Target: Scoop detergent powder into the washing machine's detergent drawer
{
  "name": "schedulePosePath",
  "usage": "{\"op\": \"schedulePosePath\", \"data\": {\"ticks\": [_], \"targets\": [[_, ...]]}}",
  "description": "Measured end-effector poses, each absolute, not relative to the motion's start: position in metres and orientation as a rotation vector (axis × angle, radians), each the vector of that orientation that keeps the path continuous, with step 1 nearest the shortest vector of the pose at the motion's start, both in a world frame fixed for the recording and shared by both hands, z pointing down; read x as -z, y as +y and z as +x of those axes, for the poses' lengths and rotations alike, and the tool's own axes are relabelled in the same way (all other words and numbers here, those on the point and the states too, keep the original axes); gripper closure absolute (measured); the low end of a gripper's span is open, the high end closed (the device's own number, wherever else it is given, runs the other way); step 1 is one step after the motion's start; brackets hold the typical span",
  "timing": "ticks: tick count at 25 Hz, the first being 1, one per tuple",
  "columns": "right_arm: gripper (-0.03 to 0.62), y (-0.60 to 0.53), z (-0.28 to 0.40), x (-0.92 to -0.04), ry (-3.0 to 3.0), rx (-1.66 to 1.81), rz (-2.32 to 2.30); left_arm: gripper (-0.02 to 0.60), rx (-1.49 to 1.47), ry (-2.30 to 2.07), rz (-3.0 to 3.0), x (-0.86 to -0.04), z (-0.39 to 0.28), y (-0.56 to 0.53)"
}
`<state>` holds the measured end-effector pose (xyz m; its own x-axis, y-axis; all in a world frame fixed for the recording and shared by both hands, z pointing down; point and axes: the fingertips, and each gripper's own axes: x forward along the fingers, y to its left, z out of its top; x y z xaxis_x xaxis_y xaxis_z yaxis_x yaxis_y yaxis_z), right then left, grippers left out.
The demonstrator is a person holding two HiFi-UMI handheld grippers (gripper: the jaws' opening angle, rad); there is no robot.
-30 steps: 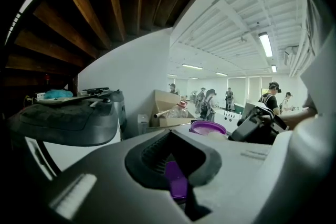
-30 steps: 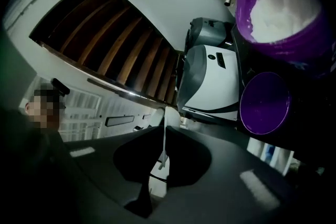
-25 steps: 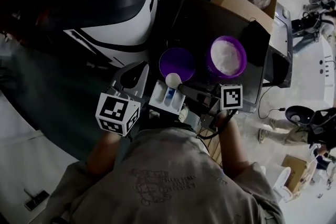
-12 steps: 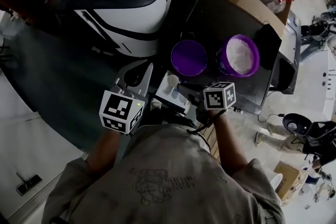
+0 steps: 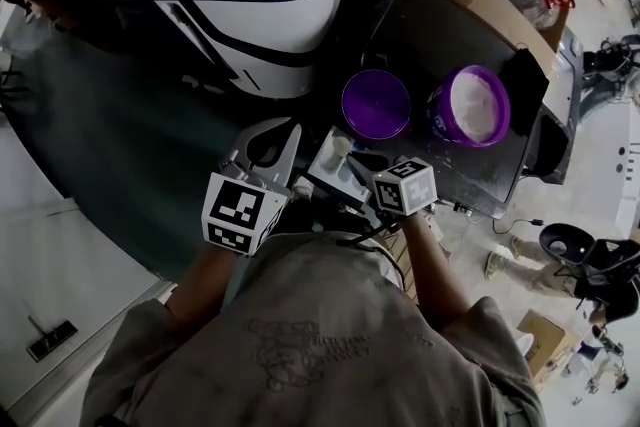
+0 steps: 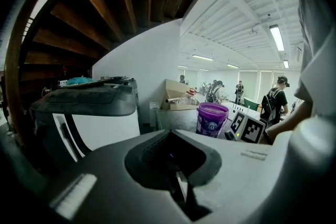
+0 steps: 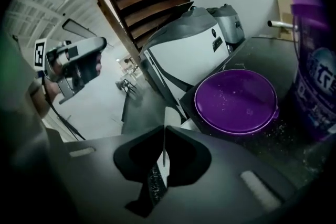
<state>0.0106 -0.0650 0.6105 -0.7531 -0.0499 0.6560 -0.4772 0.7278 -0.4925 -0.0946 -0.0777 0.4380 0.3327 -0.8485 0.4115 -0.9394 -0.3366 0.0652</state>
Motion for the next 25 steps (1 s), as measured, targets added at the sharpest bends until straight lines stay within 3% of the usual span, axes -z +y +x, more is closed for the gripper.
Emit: {"op": "schedulePosePath", "data": {"ticks": [10, 25], "targets": [[0.559, -0.078, 0.014, -0.639, -2.190, -0.441, 0.548, 0.581, -0.468, -1.588, 2.305, -0.453, -0.105, -0.073], [0.559, -0.065, 0.009, -0.651, -2.046, -0.081, 0.548, 0.581, -0.485, -1.543, 2.305, -0.471, -0.109, -0.069]]}}
